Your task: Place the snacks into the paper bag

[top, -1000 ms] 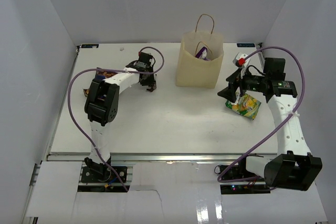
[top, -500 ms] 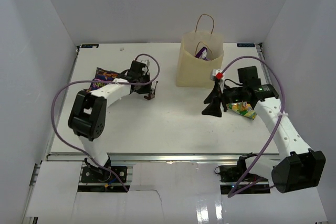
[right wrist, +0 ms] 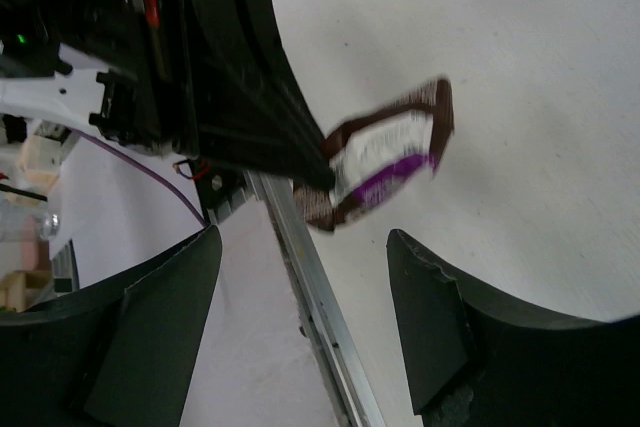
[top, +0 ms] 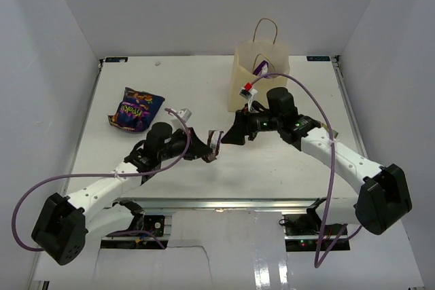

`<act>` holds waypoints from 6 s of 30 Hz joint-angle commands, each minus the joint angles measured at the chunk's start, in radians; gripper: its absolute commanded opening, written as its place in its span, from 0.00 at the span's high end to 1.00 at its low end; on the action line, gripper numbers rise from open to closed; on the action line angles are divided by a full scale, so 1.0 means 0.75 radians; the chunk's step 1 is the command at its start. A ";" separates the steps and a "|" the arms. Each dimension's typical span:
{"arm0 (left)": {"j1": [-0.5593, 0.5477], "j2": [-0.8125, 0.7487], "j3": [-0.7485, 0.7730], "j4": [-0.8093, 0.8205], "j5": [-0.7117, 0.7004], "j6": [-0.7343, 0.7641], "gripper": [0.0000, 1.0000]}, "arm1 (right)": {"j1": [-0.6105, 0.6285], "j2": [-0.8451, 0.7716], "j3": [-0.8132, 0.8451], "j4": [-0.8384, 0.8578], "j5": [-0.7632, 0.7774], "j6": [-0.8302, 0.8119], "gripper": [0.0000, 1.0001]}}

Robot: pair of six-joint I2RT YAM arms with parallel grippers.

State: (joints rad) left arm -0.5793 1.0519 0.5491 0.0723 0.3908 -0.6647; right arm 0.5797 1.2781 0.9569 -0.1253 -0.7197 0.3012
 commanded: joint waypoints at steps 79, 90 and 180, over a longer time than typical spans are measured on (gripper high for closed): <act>-0.076 -0.707 -0.037 -0.528 -0.445 -0.122 0.24 | -0.540 0.576 1.140 0.208 0.186 -0.565 0.87; -0.076 -0.730 -0.051 -0.595 -0.545 -0.181 0.08 | -0.695 0.452 1.025 -0.041 0.127 -0.673 0.33; -0.078 -0.195 0.072 -0.336 -0.429 -0.439 0.02 | -0.820 -0.095 0.534 -1.283 -0.815 -1.834 0.92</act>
State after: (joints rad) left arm -0.6373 0.9886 0.5697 -0.0948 0.1665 -1.0649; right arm -0.0414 1.2064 1.1950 -1.0676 -1.1156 -1.1748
